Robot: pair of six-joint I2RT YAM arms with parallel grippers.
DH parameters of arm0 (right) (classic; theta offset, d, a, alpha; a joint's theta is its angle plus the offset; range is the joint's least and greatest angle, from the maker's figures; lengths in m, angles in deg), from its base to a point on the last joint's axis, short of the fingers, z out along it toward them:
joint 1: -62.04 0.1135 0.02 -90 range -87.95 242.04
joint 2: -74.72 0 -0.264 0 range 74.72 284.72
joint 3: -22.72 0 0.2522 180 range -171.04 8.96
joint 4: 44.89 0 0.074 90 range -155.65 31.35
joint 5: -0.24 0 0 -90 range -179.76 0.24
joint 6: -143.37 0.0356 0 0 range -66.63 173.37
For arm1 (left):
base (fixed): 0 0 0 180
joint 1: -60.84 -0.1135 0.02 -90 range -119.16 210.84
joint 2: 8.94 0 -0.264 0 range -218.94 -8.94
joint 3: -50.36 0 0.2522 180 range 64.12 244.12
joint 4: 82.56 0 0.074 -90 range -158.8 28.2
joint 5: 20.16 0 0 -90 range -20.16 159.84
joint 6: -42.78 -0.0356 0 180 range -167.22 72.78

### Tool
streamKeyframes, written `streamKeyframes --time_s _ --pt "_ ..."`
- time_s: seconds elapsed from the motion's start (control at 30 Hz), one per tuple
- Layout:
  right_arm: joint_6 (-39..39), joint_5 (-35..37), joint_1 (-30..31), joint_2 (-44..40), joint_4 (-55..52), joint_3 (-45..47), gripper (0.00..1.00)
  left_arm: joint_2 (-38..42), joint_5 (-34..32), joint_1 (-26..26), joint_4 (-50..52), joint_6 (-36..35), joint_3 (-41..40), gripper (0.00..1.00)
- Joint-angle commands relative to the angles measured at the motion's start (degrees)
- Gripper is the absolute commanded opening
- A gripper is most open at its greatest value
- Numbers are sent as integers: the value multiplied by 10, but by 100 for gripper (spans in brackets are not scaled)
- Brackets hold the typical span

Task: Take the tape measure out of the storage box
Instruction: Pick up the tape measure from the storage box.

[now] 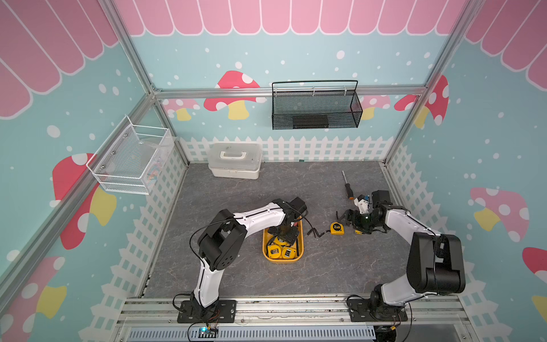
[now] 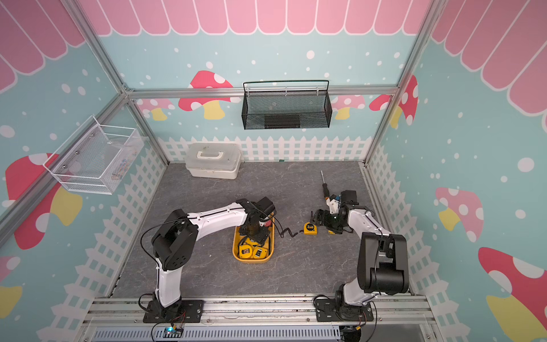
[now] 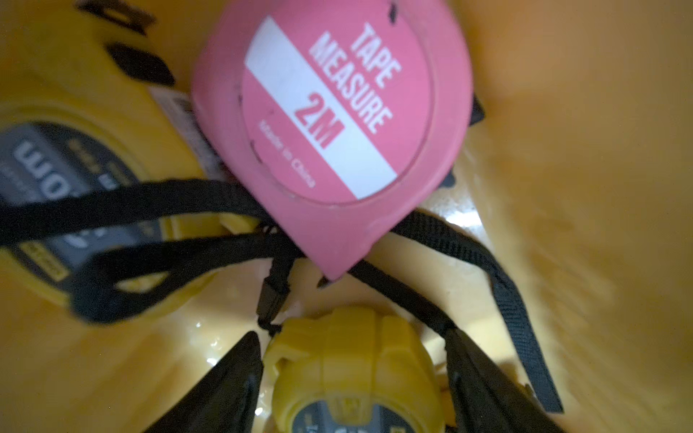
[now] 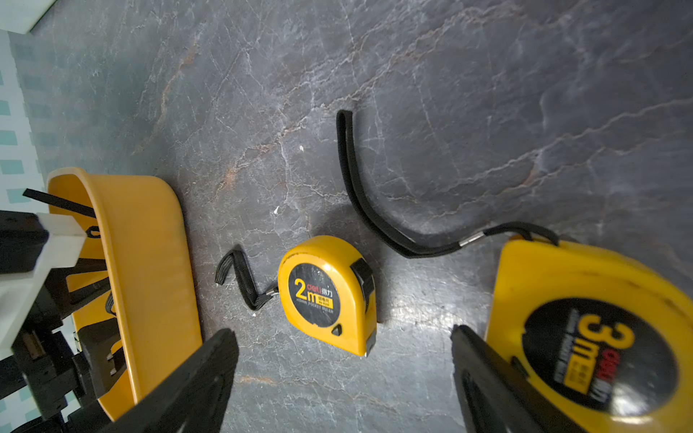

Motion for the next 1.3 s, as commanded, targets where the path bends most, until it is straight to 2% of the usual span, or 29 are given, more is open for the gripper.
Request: streamKeyframes --time_s 0.0,0.3,0.7,1.27 --pt "-6 -8 3 5 0 8 90 16 -15 -1 1 8 -11 79" --pt "-6 -10 4 5 1 9 90 32 -15 -2 8 19 -35 78" --pt "-7 -9 3 5 0 9 90 28 -6 4 8 7 -15 61" --pt "3 -31 7 -11 -4 -4 89 97 -43 9 7 -25 28 60"
